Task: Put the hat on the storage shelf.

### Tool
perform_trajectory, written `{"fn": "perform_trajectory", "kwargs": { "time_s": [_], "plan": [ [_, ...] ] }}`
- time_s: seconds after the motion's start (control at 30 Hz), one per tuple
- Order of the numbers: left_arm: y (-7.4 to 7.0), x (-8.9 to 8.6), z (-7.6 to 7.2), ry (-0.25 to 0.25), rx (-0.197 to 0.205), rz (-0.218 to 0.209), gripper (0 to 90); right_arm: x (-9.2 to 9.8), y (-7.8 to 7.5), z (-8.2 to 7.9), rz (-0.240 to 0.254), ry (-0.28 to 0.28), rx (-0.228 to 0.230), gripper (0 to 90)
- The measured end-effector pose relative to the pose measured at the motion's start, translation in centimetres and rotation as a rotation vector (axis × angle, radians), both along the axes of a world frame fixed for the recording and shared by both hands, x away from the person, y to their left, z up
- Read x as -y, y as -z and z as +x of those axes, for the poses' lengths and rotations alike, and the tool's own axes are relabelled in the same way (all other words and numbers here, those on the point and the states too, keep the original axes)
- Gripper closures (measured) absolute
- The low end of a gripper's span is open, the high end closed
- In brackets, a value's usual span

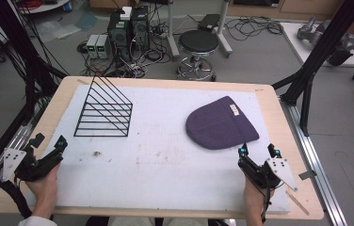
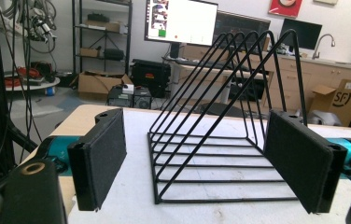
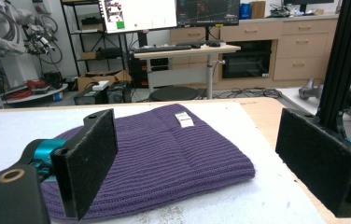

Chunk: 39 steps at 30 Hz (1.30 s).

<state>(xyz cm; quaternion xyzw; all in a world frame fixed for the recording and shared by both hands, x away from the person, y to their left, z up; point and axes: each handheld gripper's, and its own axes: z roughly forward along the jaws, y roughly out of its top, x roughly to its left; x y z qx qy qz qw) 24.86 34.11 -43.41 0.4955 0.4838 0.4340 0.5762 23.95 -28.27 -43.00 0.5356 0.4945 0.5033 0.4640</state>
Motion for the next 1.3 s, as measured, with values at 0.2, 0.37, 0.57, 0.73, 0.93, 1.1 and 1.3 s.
{"fn": "perform_trajectory", "kwargs": {
  "time_s": [0.2,0.37,0.57,0.73,0.93,1.1,1.3],
  "plan": [
    [0.0,-0.1,0.1,-0.005,-0.003,-0.002,21.5,0.0,0.1,-0.1,0.005,-0.006,-0.001,12.0],
    [0.0,-0.1,0.1,0.001,-0.004,-0.004,21.5,0.0,0.2,-0.1,0.012,-0.013,-0.005,11.9],
    [0.0,0.2,0.2,0.009,-0.008,-0.001,21.5,0.2,0.3,-0.2,0.028,-0.008,-0.008,12.0],
    [0.0,0.3,0.2,0.016,-0.011,0.006,21.5,0.4,0.2,-0.3,0.031,-0.012,-0.021,12.0],
    [0.1,0.3,0.4,0.019,-0.012,0.012,21.7,-0.2,-0.6,0.3,-0.008,-0.044,-0.044,11.3],
    [0.1,0.5,0.4,0.027,-0.016,0.019,21.7,-1.4,-1.7,0.9,-0.091,-0.109,-0.037,11.2],
    [0.0,0.8,0.4,0.031,-0.015,0.043,21.8,-1.9,-2.6,2.1,-0.132,-0.192,-0.089,10.3]
  ]
}}
